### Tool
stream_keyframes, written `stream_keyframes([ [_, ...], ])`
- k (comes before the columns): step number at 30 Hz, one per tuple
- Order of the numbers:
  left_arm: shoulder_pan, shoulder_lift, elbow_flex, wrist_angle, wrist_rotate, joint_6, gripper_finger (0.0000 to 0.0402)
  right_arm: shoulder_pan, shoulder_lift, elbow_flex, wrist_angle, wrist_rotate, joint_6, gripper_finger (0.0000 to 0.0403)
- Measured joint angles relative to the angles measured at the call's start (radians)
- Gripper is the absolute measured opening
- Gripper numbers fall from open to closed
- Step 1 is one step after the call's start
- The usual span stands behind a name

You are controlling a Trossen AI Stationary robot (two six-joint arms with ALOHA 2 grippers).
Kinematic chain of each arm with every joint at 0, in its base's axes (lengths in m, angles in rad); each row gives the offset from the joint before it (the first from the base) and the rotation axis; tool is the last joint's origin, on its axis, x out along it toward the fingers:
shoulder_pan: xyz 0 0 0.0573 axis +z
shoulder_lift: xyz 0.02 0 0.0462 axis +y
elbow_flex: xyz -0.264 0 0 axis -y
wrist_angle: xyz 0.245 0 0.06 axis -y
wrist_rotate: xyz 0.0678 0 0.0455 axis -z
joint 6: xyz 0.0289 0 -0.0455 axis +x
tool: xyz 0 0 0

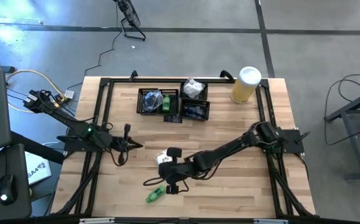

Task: Pick & Place Travel size toiletries
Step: Put the white cotton buds into the top black bin

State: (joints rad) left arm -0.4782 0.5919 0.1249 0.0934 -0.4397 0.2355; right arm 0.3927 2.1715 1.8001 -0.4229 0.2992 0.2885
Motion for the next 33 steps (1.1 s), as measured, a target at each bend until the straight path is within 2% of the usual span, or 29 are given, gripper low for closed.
stream_keyframes([
  [8,0.000,0.000,0.000,0.000,0.002,0.002,0.0001,-0.016,-0.001,0.001,0.017,-0.011,0.001,0.0003],
  [15,0.000,0.000,0.000,0.000,0.002,0.002,0.0001,-0.048,-0.001,0.001,0.015,-0.183,0.003,0.0003],
  [20,0.000,0.000,0.000,-0.011,0.002,0.026,0.0001,-0.064,-0.001,0.001,0.015,-0.257,0.030,0.0003],
  [24,0.000,0.000,0.000,-0.015,0.002,0.029,0.0001,-0.077,-0.002,0.001,0.012,-0.268,0.063,0.0003],
  [28,0.000,0.000,0.000,-0.015,0.002,0.029,0.0001,-0.078,0.003,0.001,-0.047,-0.290,0.025,0.0003],
  [33,0.000,0.000,0.000,-0.021,0.002,0.029,0.0001,-0.061,0.040,-0.001,-0.151,-0.234,0.028,0.0003],
])
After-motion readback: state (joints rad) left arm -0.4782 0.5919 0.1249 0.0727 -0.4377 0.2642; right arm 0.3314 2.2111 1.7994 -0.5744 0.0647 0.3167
